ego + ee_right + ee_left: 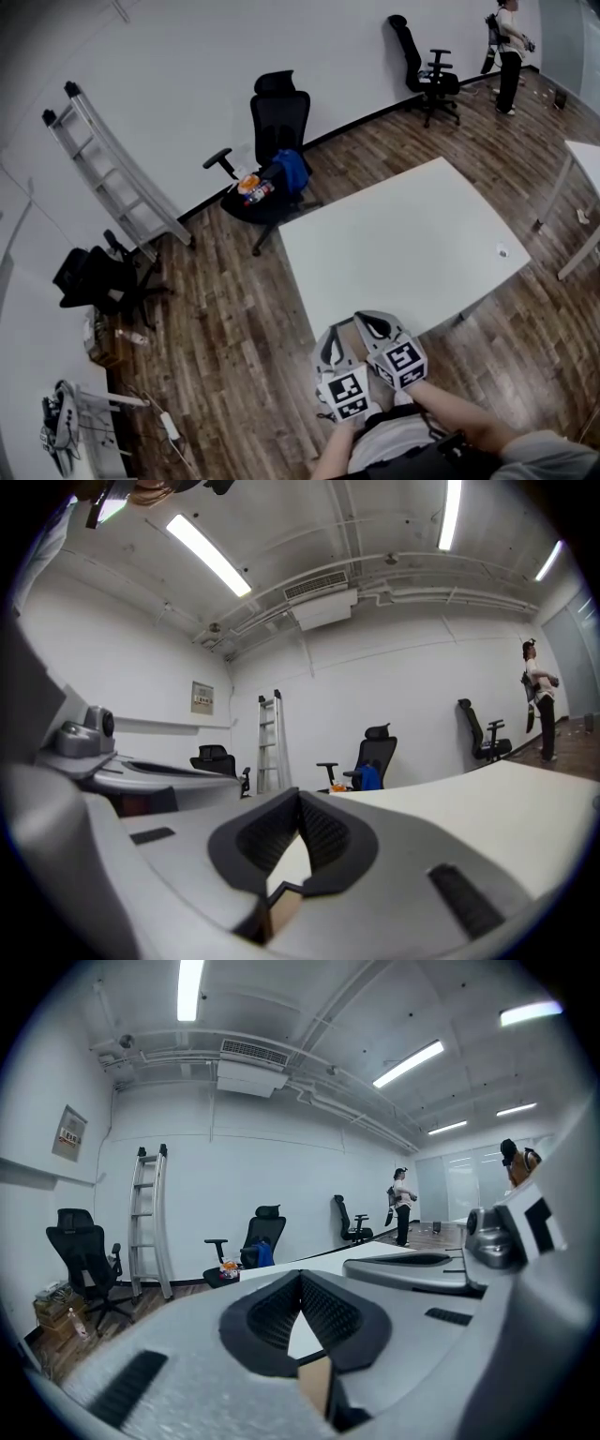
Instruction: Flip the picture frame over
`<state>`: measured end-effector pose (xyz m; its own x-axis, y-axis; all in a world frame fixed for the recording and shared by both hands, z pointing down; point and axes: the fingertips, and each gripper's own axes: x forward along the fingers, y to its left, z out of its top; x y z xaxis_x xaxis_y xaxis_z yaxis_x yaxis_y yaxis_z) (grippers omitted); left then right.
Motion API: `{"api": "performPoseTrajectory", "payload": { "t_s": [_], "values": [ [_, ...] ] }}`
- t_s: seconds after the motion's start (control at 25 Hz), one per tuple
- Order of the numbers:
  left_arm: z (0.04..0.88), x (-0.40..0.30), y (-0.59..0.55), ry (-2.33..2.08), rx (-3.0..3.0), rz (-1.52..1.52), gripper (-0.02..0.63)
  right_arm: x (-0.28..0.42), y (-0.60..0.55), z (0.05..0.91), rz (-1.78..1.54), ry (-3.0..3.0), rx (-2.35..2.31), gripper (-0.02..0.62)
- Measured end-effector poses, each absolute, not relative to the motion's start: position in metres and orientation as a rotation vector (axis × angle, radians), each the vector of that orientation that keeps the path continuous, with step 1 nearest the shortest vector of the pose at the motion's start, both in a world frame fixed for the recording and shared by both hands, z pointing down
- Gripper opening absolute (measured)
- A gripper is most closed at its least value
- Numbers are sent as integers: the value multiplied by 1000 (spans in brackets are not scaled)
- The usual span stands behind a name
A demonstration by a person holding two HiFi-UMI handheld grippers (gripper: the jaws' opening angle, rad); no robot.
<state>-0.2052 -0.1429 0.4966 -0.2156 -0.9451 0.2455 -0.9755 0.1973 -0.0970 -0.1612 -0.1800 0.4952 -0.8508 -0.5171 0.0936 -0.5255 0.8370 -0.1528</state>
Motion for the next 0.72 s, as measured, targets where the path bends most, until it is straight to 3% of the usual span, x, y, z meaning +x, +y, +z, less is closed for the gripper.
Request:
{"api": "performPoseTrajectory", "payload": {
  "t_s": [0.72],
  "values": [
    [498,-187,-130,-2304,1873,321,3,-145,-159,495,251,-2948,815,-2]
  ]
}}
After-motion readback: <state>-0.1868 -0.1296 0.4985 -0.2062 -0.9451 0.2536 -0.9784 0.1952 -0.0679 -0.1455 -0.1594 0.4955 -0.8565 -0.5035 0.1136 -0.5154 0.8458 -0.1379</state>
